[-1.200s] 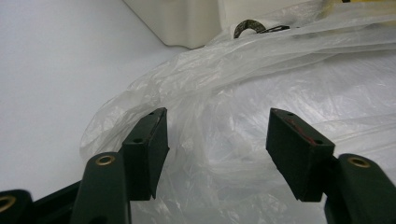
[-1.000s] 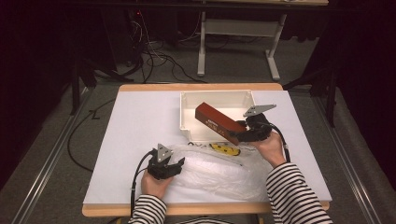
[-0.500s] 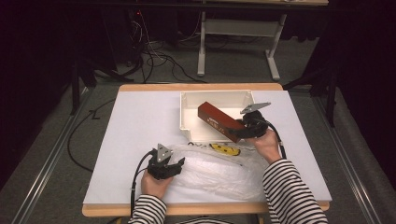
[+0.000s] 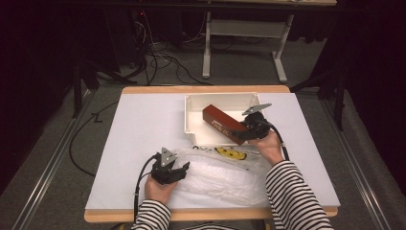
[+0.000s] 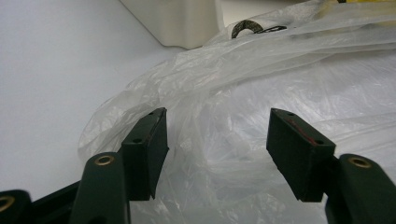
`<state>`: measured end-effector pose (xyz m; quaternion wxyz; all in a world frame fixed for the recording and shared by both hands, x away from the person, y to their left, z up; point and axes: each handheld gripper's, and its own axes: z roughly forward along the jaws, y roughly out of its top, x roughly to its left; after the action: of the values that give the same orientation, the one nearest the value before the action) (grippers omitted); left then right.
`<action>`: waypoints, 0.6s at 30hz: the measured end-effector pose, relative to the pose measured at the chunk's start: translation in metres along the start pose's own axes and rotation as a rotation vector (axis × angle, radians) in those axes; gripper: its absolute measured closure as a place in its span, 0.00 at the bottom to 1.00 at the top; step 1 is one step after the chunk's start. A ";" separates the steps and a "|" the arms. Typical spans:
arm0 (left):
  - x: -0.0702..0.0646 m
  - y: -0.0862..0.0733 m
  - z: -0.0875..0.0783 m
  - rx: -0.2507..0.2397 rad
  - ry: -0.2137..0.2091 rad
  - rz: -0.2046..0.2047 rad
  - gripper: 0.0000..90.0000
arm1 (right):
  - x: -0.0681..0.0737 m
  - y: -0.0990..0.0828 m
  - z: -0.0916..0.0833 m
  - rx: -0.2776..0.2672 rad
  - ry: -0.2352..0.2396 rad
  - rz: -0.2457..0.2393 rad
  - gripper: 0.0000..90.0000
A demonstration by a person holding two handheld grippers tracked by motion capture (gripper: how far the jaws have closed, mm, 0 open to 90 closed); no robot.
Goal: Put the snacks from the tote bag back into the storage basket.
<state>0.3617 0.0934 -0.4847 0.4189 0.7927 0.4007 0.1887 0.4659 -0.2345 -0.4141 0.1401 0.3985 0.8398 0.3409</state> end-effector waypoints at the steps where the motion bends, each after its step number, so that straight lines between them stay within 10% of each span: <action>1: 0.000 0.000 0.000 0.000 0.000 0.001 0.43 | 0.000 0.001 0.001 -0.002 0.000 -0.003 0.47; 18: 0.000 0.000 -0.001 -0.007 -0.005 -0.003 0.43 | 0.004 0.015 0.022 0.048 -0.021 -0.044 0.47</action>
<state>0.3613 0.0941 -0.4846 0.4228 0.7912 0.4002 0.1875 0.4834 -0.2140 -0.4198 0.1468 0.3866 0.8550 0.3130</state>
